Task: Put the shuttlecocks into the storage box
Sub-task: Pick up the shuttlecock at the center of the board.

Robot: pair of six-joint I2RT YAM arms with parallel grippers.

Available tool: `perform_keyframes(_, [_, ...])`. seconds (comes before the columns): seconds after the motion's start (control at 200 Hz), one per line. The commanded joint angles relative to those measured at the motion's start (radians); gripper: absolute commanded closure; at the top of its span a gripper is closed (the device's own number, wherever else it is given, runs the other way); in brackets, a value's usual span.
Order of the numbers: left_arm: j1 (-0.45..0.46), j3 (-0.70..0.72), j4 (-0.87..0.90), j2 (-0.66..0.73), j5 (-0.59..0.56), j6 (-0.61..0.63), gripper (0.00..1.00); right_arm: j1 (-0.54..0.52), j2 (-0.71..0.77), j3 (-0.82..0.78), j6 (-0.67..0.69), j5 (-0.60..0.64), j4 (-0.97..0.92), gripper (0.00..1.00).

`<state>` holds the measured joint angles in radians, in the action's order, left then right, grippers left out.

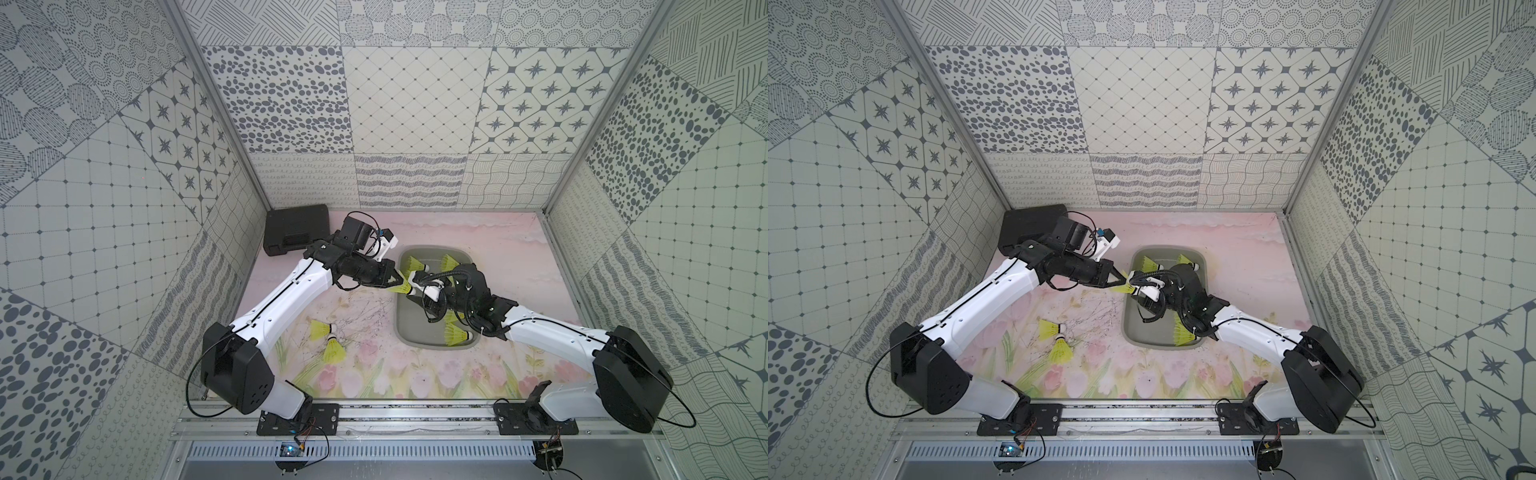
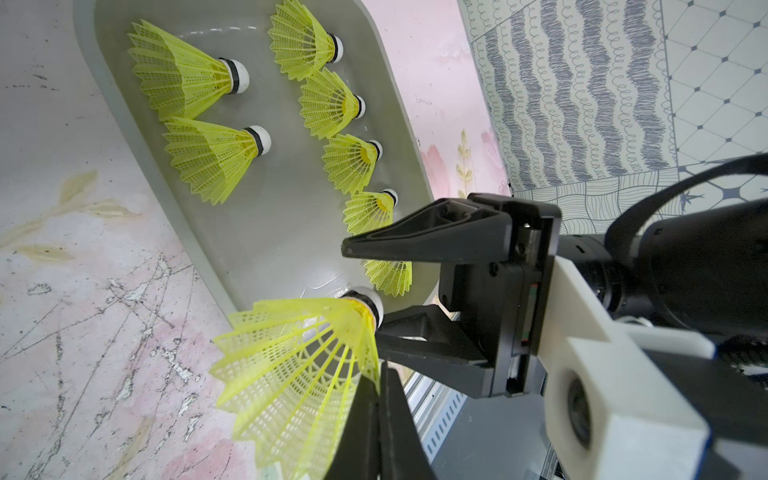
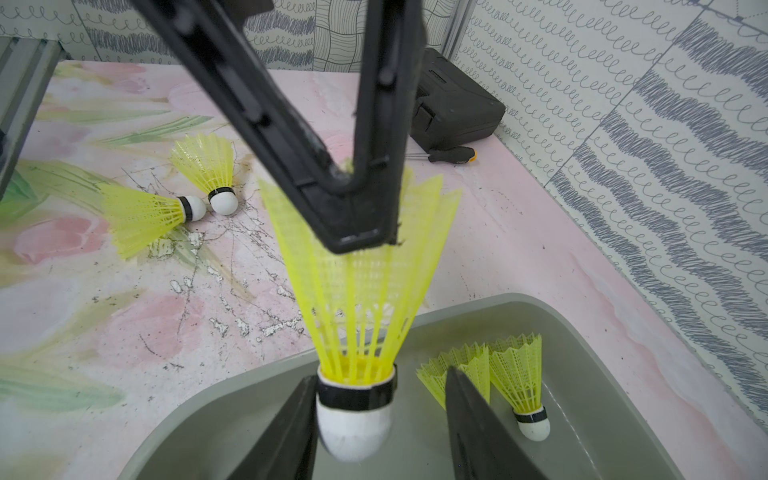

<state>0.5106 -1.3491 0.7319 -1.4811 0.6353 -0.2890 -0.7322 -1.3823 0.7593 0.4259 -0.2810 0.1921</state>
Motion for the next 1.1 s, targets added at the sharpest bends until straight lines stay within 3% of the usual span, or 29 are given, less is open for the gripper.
perform_keyframes(0.0, [0.003,-0.009,-0.001,-0.002,0.041,0.016,0.98,-0.006,-0.013,0.034,-0.005,-0.013,0.028,0.53])
perform_keyframes(0.355, [0.001,-0.003,-0.023,0.004,0.024,-0.002,0.97,-0.01,-0.022,0.028,-0.016,-0.012,0.034,0.51])
perform_keyframes(0.53, [0.002,0.001,-0.026,-0.002,0.027,-0.006,0.96,-0.01,-0.019,0.03,-0.021,-0.012,0.034,0.63])
perform_keyframes(0.665, [0.003,0.009,-0.04,0.004,0.031,-0.013,0.86,-0.01,-0.017,0.03,-0.03,0.007,0.032,0.74])
perform_keyframes(0.86, [0.004,0.044,-0.061,0.038,0.033,0.018,0.67,-0.011,0.002,0.018,-0.057,0.011,0.031,0.74])
perform_keyframes(1.096, [0.002,0.075,-0.078,0.038,0.056,0.043,0.68,-0.011,0.011,0.013,-0.087,-0.007,0.028,0.72])
